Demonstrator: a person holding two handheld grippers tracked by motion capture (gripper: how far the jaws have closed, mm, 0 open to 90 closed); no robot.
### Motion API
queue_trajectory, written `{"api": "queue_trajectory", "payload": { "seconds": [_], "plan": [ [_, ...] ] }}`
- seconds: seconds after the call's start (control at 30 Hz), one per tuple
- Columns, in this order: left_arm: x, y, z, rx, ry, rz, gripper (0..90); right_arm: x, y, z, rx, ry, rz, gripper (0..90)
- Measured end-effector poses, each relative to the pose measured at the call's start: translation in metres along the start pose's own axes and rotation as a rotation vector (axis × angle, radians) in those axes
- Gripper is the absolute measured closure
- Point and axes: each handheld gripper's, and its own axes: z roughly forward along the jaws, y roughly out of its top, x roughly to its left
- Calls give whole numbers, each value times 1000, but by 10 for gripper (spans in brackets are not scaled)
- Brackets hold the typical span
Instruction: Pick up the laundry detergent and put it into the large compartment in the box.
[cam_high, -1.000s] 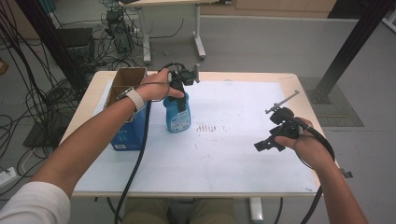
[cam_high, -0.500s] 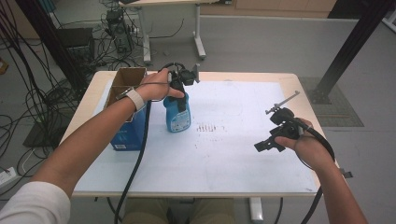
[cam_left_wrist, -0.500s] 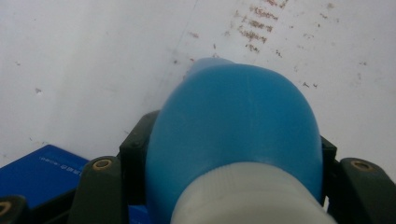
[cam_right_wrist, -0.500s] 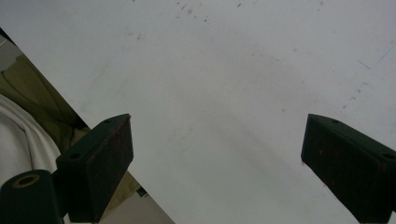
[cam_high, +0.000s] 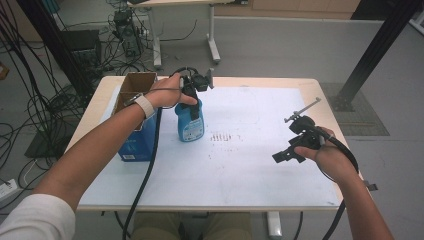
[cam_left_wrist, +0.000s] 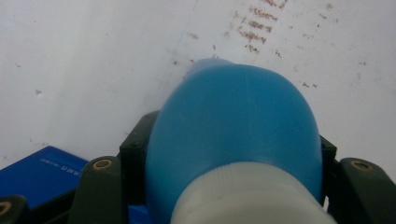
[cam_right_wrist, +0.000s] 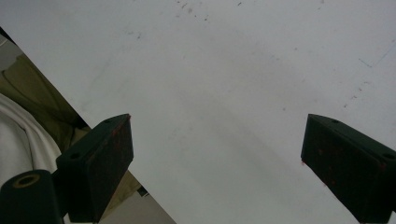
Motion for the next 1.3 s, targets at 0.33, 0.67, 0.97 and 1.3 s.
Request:
{"api": "queue_trajectory", "payload": {
  "seconds": [0.33,0.67,0.97,1.3],
  "plan": [
    [-1,0,-3,7,6,-35,381,1,-2,-5,-1,-9,2,90],
    [-6,-1,-13,8,15,-83,381,1,-3,-6,-3,-6,2,90],
    [-13,-6,-35,-3,9,-160,380,6,-2,-9,-15,-8,-10,90],
    [-23,-17,-74,-18,18,-274,380,14,-4,-14,-25,-17,-22,90]
  ]
}}
